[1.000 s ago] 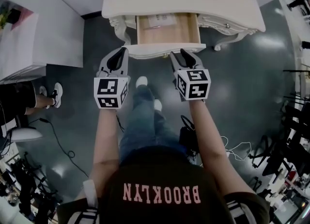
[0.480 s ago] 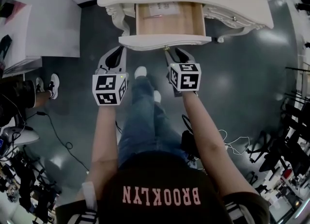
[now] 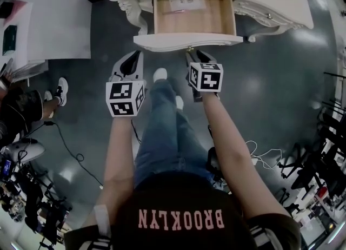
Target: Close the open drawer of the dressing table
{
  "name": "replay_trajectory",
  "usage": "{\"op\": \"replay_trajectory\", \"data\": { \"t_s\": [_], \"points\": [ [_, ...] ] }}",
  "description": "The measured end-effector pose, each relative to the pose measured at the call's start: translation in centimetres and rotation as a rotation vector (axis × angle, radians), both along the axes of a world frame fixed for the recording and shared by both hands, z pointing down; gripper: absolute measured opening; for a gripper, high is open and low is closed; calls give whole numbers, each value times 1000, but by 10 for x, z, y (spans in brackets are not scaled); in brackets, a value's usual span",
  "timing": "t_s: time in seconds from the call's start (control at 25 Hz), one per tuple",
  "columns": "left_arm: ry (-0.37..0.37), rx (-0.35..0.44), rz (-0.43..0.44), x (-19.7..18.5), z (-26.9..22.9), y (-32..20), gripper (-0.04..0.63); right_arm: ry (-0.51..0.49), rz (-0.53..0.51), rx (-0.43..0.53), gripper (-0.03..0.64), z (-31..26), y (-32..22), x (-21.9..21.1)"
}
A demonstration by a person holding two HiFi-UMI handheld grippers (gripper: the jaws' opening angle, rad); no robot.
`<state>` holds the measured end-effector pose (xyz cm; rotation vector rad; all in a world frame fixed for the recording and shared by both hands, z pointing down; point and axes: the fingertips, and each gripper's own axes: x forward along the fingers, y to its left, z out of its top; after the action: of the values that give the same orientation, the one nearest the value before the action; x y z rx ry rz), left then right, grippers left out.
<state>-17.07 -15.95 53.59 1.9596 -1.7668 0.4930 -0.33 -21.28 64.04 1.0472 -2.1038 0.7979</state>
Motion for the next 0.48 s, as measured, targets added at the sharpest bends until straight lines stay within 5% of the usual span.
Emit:
{"op": "replay_trajectory", "data": {
  "t_s": [0.48],
  "points": [
    [17,-34,15,-11,14,-9,6,63,6,-24,114,29,-9,-10]
  ]
}}
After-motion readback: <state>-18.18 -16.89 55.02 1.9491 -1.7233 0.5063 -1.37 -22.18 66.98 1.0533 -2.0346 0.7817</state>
